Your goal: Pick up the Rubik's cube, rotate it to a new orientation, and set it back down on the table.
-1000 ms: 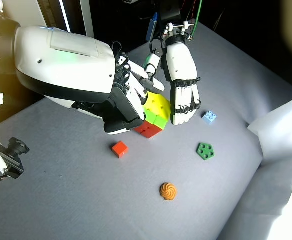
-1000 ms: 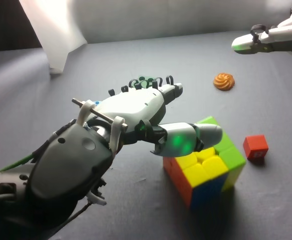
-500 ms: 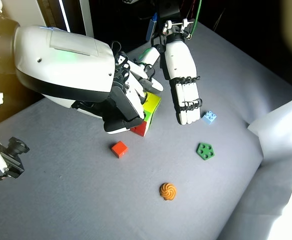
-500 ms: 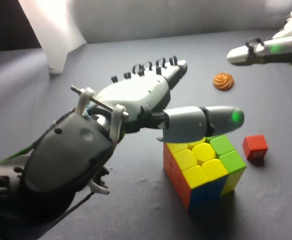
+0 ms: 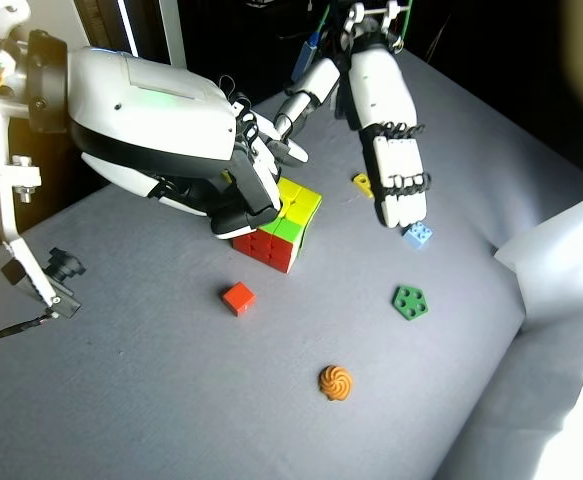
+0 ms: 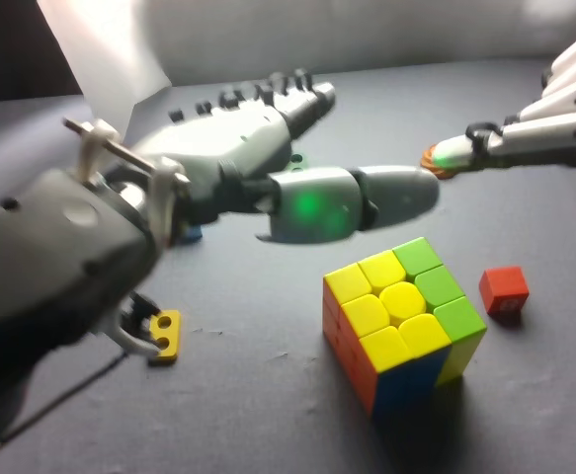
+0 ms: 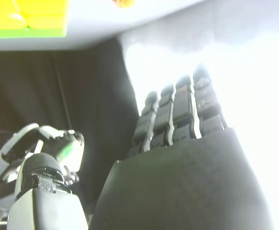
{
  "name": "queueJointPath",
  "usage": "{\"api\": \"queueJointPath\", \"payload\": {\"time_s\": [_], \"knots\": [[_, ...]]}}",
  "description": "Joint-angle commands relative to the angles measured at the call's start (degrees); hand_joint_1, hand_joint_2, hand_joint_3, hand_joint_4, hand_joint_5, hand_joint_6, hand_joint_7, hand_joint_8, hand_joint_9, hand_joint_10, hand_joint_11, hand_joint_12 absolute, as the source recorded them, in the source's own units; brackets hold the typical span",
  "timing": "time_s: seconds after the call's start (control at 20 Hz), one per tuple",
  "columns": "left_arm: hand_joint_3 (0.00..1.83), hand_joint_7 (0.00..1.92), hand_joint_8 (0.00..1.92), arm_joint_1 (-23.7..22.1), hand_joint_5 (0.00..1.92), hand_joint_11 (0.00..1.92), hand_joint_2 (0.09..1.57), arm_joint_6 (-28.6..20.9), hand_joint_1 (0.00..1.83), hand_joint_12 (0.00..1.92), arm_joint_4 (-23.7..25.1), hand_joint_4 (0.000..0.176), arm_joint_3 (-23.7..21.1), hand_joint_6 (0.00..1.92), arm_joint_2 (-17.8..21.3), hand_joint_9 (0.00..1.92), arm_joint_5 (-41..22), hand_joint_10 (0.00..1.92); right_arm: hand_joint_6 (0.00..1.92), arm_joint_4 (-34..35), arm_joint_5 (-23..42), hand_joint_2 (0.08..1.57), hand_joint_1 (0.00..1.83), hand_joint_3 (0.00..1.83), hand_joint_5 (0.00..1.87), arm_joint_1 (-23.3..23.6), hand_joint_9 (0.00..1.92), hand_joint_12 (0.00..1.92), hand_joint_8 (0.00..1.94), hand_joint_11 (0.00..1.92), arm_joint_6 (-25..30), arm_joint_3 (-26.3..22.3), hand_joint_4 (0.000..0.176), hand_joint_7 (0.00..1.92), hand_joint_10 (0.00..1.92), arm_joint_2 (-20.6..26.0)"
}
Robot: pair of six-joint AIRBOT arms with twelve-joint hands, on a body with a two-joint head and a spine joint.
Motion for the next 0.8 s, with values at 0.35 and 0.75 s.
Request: {"api": "queueJointPath", "payload": {"time_s": [0.35, 0.75], "knots": [[0.01, 0.0, 0.0, -10.61, 0.0, 0.0, 0.93, 13.34, 0.04, 0.0, -4.99, 0.0, -1.08, 0.0, 6.08, 0.0, 6.35, 0.0, 0.0, 3.22, 9.72, 1.28, 1.3, 0.0, 0.25, 6.25, 0.82, 1.92, 1.56, 0.82, 9.27, -0.02, 0.0, 0.68, 1.92, 3.23], [0.01, 0.01, 0.0, -16.02, 0.01, 0.0, 0.97, 21.31, 0.0, 0.0, -11.03, 0.0, -1.79, 0.0, 7.33, 0.0, 8.23, 0.0, 0.0, 1.52, 9.75, 1.3, 1.26, 0.0, 0.26, 6.0, 0.76, 1.92, 1.59, 0.8, 11.26, -0.03, 0.0, 0.65, 1.91, 3.23]]}}
